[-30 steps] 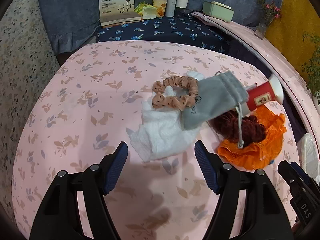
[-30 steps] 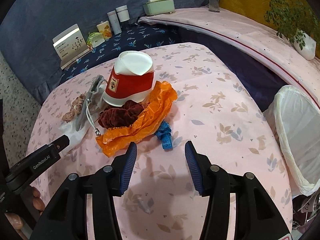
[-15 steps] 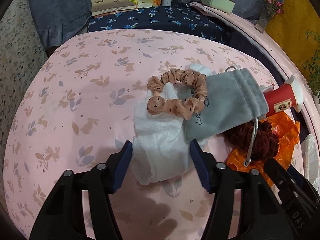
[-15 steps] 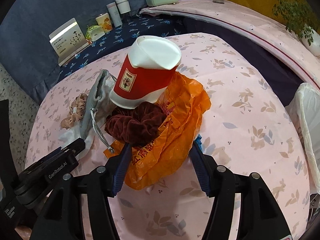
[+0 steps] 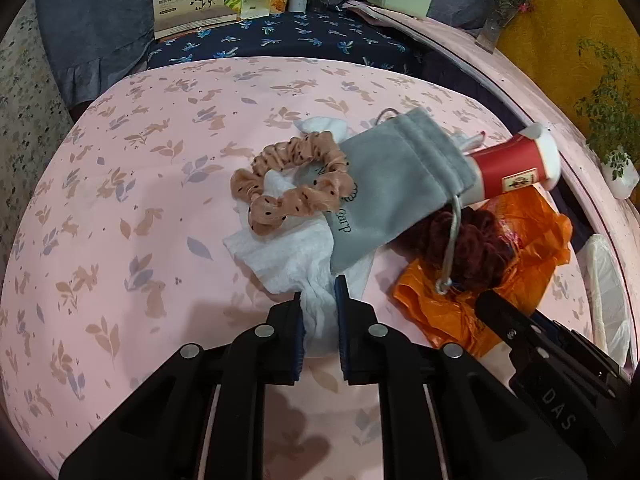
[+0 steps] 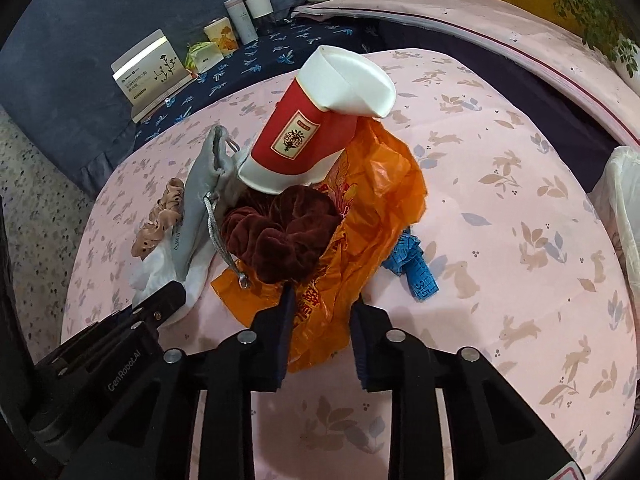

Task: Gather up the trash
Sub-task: 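Grasp the white tissue with the left tool while the right tool grasps the orange plastic bag, then lift the tissue and orange bag in both tools and carry them over the bin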

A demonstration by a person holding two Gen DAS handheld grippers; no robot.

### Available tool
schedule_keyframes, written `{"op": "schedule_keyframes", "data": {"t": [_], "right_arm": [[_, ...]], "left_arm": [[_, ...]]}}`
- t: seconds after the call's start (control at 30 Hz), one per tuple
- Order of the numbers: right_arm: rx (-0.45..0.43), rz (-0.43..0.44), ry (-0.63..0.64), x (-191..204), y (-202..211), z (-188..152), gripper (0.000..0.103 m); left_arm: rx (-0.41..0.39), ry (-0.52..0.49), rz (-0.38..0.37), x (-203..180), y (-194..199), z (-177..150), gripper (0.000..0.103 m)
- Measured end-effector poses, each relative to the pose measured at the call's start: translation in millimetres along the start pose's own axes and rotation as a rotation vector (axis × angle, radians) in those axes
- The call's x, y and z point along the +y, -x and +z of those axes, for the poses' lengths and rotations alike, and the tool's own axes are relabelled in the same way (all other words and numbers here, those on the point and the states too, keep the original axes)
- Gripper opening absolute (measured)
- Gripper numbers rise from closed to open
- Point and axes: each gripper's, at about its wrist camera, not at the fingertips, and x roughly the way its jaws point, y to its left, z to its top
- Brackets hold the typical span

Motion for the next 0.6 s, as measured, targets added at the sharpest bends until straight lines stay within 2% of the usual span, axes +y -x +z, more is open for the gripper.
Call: {"op": "schedule_keyframes", "data": {"t": [0.2, 0.23, 0.4, 0.5, 0.6], "right_arm": [[-0.015, 0.013, -0.028, -15, 18, -9, 0.014], [-0.017, 0.016, -0.034, -19, 21, -11, 0.006], [-0.02, 0.02, -0.048, -31, 33, -19, 0.005], [-0.012, 0.026, -0.068, -37, 37, -25, 0.013], [-0.01, 0.035, -0.085, -42, 39, -30, 0.036]], "left_arm": [[-0.013, -0.008, -0.022, -7, 19, -14, 0.012], [-0.014, -0.007, -0.028, -9, 22, -16, 0.012], [-0.008, -0.004, -0.062, -14, 35, -31, 0.012], [-0.006, 0.006, -0.081, -15, 42, -37, 0.012], [-0.002, 0.024, -0.104, -13, 49, -41, 0.012]]}}
